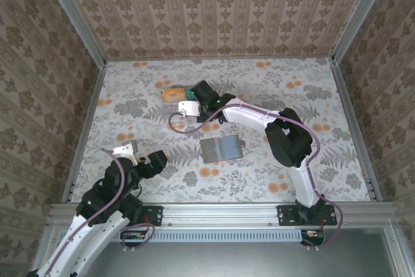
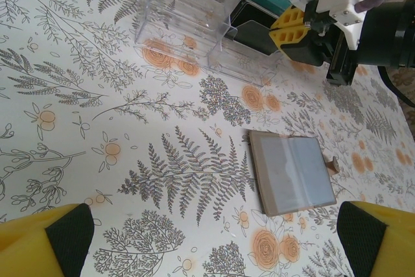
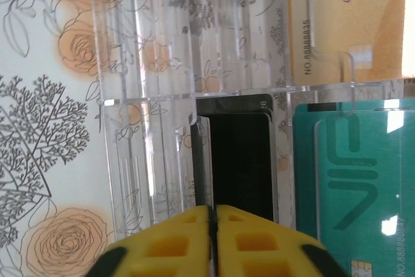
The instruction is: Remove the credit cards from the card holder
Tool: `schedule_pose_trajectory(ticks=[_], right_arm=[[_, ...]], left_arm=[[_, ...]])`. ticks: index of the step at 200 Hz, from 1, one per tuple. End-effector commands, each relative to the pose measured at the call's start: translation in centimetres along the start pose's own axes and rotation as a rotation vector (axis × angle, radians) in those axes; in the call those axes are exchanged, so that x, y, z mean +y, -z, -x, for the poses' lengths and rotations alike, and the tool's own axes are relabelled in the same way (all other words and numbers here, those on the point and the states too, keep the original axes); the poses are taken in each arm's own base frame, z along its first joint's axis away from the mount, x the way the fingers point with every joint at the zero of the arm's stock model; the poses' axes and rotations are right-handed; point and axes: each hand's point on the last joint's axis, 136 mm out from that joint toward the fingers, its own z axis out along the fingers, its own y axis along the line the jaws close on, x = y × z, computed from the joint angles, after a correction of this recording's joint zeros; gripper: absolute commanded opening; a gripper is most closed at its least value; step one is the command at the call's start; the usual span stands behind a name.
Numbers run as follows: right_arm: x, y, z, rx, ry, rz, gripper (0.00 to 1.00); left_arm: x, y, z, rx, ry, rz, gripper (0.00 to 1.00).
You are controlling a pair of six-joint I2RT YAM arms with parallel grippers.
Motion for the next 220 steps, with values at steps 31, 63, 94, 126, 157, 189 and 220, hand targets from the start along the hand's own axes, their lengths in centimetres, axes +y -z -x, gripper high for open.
schedule_pose_trajectory(ticks=[31,63,94,126,157,189,220], right_arm=[[-3.1,-0.2,-0.2,0.02,-0.063,-0.123,0.28],[-4.2,-0.9,-0.9,0.056,-0.074,-0.189,0.3],[-4.8,-1.2,-1.3,0.065,-0.1,-0.213,0.29],[-5.1,-0.9,-1.3,0.059,-0.115,-0.223,0.29],[-5.7,1.4,0.2,-0.032,-0.182,-0.193,0.31],[-3.8,3.5,2.1,-0.133,-0.211,-0.057,0.41],[-2.3,2.6,1.5,-0.101,-0.207,0.007,0.46]], left_arm=[[0.6,-0.4,-0.2,-0.006,-0.006,0.018,1.0],[0.5,-0.4,-0.2,-0.002,-0.005,0.015,1.0],[0.5,-0.4,-0.4,0.004,-0.008,0.013,1.0],[0.5,-0.5,-0.4,0.003,-0.006,0.012,1.0],[0.6,-0.5,-0.4,0.005,-0.007,0.013,1.0],[0.5,-0.7,-0.6,0.008,0.001,0.008,1.0],[0.4,-0.9,-0.7,0.013,0.004,-0.002,1.0]])
